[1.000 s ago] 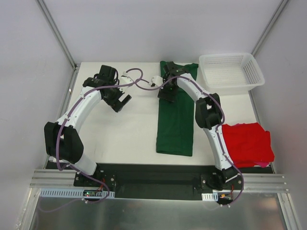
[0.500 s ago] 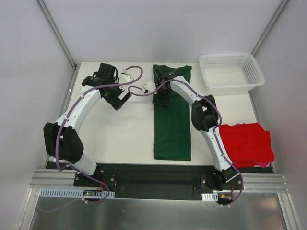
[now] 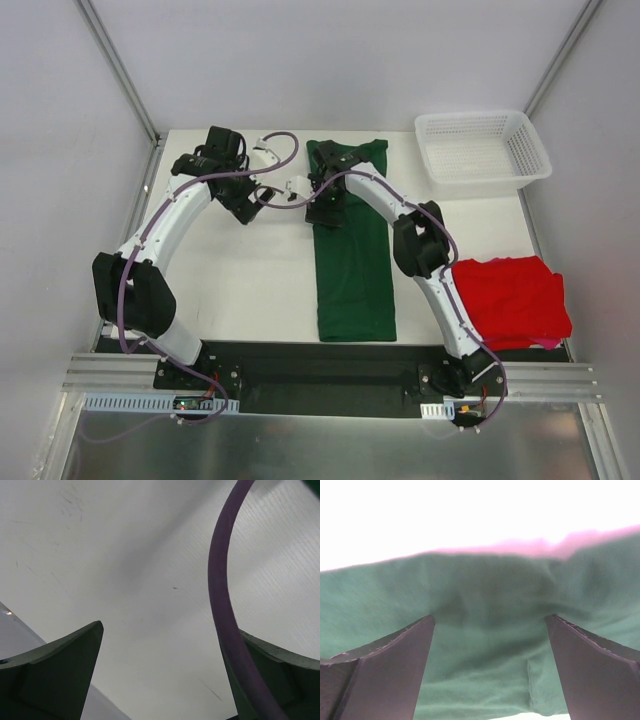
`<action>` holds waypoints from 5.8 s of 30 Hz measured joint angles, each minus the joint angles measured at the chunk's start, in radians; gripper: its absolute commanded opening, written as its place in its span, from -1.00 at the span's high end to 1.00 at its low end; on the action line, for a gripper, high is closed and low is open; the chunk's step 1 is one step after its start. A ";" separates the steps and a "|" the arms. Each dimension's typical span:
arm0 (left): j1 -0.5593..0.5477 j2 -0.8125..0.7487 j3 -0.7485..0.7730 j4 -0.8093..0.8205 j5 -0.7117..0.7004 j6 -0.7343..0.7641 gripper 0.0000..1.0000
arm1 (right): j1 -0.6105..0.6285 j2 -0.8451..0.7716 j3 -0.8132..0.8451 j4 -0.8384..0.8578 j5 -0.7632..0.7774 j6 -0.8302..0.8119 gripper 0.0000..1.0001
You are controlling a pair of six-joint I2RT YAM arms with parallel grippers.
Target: Fold and stack the t-shirts
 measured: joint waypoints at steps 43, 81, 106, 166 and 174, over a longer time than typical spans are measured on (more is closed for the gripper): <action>0.349 0.109 -0.042 0.024 -0.187 0.100 -0.99 | -0.031 -0.161 -0.264 0.137 -0.176 0.033 -1.00; 0.302 0.067 -0.042 0.023 -0.200 0.122 -0.99 | 0.129 0.010 -0.013 0.137 -0.153 0.133 -1.00; 0.266 0.098 0.009 0.023 -0.211 0.127 -0.99 | -0.031 -0.181 -0.183 0.016 -0.074 0.322 -1.00; -0.359 -0.017 -0.056 -0.126 -0.080 -0.024 -0.94 | 0.000 -0.031 -0.093 0.012 0.114 0.507 -1.00; -0.515 -0.081 -0.275 -0.032 -0.040 -0.017 -0.95 | -0.003 -0.031 -0.093 0.039 0.108 0.467 -1.00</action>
